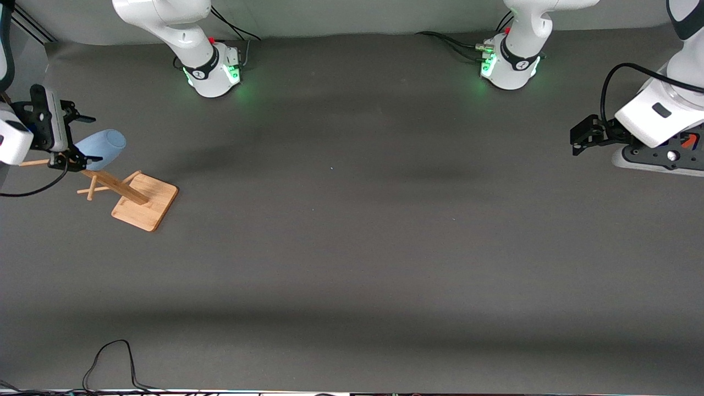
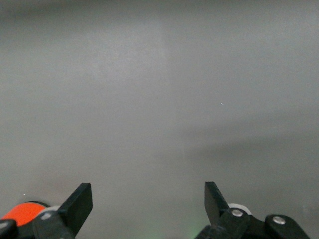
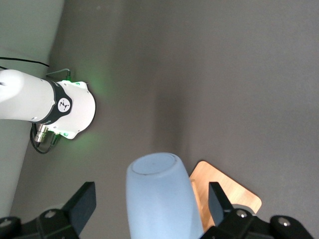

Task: Rotate and upright cup with both arms
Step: 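Close the right gripper around the blue cup's base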

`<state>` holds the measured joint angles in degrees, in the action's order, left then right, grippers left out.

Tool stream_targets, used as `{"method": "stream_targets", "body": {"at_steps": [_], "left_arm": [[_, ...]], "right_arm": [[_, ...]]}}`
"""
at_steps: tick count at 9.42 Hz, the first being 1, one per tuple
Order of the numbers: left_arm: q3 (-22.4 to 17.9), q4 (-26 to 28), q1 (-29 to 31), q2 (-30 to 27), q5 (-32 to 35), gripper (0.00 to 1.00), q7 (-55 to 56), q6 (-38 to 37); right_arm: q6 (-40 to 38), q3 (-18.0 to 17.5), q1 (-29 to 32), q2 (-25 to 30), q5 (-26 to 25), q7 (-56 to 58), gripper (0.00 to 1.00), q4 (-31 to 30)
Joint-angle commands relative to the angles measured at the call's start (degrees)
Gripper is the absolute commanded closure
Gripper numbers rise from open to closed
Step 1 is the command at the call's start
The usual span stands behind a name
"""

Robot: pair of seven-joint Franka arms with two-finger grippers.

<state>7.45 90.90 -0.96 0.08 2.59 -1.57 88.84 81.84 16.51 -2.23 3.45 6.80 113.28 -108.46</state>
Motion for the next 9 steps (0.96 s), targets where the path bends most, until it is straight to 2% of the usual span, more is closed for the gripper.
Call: {"method": "stream_targets", "body": {"at_steps": [1, 8, 9], "left_arm": [[-0.4, -0.1, -0.7, -0.3, -0.4, 0.0, 0.3, 0.3], [-0.3, -0.1, -0.7, -0.3, -0.4, 0.0, 0.3, 0.2], [-0.4, -0.1, -0.7, -0.3, -0.4, 0.0, 0.3, 0.1]], "right_arm": [[0.9, 0.3, -0.1, 2.4, 0.1, 3.0, 0.0, -3.8], [7.8, 1.9, 0.0, 1.2, 0.4, 7.6, 0.01, -10.1], [8.7, 2.0, 0.0, 0.9, 0.4, 7.7, 0.14, -10.5]]}}
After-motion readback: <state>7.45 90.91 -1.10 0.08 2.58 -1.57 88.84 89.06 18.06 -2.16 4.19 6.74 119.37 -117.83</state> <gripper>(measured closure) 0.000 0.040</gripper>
